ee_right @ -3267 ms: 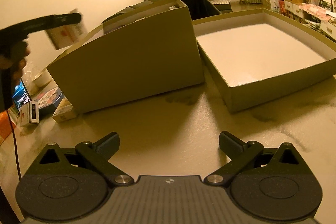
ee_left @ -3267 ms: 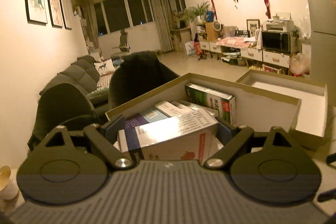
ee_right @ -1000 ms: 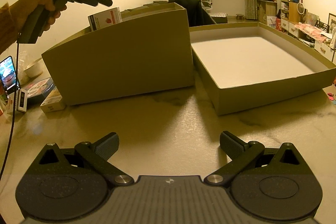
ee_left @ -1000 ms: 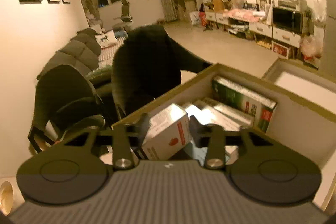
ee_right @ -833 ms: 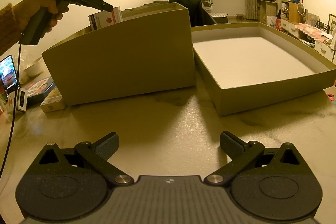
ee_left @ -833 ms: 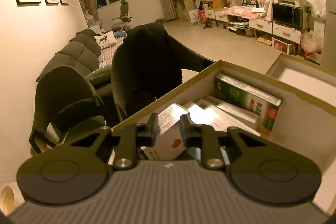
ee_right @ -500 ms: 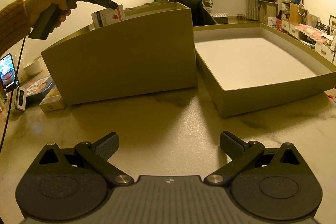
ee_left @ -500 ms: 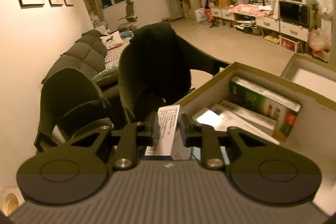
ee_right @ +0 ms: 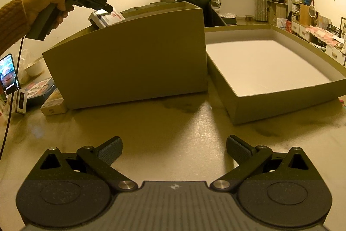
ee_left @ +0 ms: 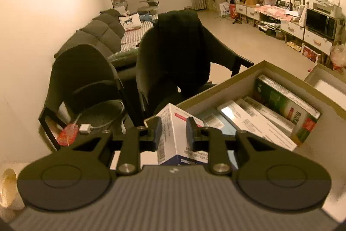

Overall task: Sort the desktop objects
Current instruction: 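Lower the strawberry box into the lid beside the other boxes, then open the left gripper to release the strawberry box, then withdraw the open left tool up out of the tan lid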

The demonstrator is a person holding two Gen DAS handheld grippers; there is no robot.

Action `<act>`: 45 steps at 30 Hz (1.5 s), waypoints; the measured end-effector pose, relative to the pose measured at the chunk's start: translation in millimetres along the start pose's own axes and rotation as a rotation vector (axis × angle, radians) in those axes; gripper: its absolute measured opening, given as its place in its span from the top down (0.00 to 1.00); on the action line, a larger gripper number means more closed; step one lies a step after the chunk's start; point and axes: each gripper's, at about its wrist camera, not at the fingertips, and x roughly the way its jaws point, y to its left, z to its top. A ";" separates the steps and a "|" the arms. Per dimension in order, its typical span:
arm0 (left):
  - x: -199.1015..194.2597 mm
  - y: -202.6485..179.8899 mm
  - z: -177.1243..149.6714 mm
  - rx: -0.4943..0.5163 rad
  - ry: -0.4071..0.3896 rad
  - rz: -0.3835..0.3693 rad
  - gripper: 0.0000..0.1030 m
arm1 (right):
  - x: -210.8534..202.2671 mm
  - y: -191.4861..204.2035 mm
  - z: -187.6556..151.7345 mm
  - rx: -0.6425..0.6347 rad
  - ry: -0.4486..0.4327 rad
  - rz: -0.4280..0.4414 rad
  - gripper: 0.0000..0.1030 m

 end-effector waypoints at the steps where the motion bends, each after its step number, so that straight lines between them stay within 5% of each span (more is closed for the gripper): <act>1: -1.4 1.0 -1.0 -0.008 0.005 -0.007 0.77 | 0.1 0.0 0.1 0.001 0.000 0.000 0.00; 15: -21.3 -6.1 -17.2 -0.005 0.047 -0.145 0.67 | -1.8 -0.1 -0.3 0.011 -0.004 0.012 0.00; 23: -32.6 -9.3 -27.8 0.084 0.027 -0.194 0.55 | -3.4 1.1 -1.0 0.011 -0.004 0.015 0.00; 29: -45.9 -24.1 -35.1 0.253 0.007 -0.260 0.44 | -2.9 3.1 -0.5 0.006 -0.002 0.013 0.00; 36: -38.5 -37.4 -45.6 0.333 0.041 -0.285 0.47 | -1.0 7.2 0.1 -0.003 0.000 0.018 0.00; 45: -26.6 -28.0 -37.0 0.244 0.034 -0.223 0.57 | -0.7 7.7 0.9 -0.010 0.003 0.019 0.00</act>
